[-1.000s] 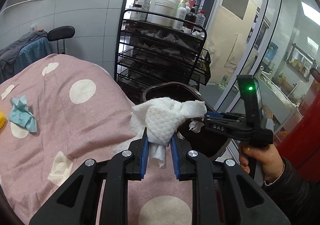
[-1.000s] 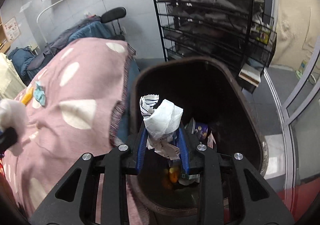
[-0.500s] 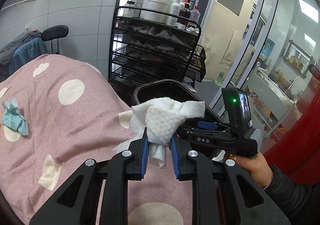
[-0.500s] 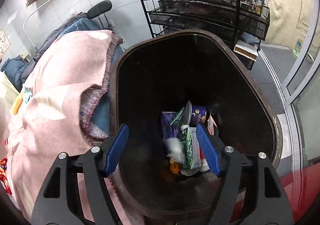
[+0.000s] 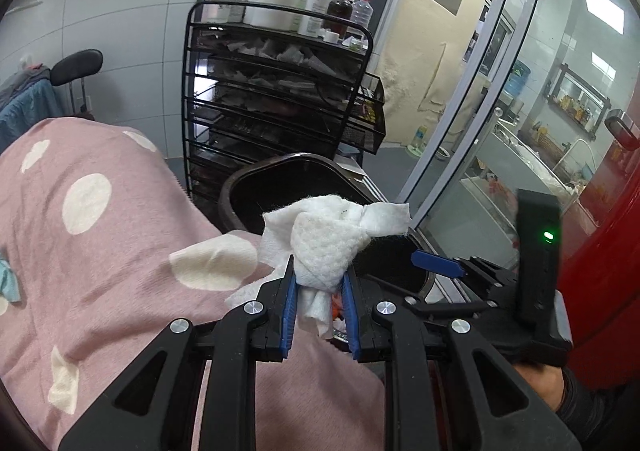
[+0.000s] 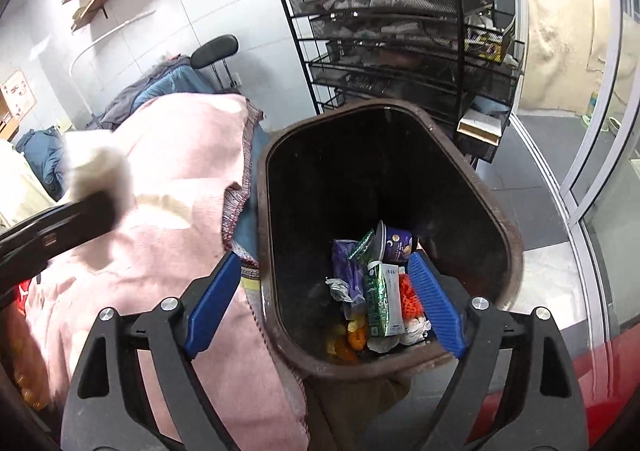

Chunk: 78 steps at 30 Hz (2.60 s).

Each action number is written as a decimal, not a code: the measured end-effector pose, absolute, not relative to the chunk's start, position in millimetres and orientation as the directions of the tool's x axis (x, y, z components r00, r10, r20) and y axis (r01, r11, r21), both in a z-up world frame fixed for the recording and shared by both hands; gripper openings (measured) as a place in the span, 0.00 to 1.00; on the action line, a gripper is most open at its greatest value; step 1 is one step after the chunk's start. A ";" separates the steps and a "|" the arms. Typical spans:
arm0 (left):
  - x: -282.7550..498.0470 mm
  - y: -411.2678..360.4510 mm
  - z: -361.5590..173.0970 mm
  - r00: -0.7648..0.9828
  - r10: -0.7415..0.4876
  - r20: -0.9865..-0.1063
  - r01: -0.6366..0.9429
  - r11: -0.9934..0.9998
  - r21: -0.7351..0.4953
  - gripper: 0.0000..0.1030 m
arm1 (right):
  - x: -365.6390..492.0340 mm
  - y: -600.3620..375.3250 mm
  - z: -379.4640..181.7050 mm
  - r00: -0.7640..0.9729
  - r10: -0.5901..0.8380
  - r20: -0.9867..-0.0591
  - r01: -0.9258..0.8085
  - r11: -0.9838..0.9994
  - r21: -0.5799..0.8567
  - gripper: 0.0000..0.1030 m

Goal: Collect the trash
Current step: 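Move the left tool over the bin and release the white tissue, then grasp the yellow foam net with the left tool while the right tool grasps the teal cloth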

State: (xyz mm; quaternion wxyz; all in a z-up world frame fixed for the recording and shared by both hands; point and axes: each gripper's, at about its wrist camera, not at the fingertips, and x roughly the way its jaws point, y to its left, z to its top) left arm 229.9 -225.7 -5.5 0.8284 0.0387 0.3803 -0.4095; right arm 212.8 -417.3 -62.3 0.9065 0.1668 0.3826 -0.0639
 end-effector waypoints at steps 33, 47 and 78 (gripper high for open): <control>258.0 -307.6 -43.7 0.246 -0.574 -0.781 0.752 0.622 -0.220 0.83 | 165.0 -435.3 -58.9 0.700 -0.021 -0.714 0.322 0.902 0.289 0.85; 240.1 -257.8 -2.6 0.348 -0.645 -0.680 0.724 0.646 -0.242 0.90 | 173.2 -429.4 -53.2 0.702 -0.025 -0.712 0.304 0.914 0.267 0.86; 275.8 30.3 -9.7 0.685 -0.244 -0.687 0.259 0.962 -0.083 0.95 | 305.0 -200.8 -21.2 0.566 0.378 -0.733 -0.330 0.918 0.219 0.91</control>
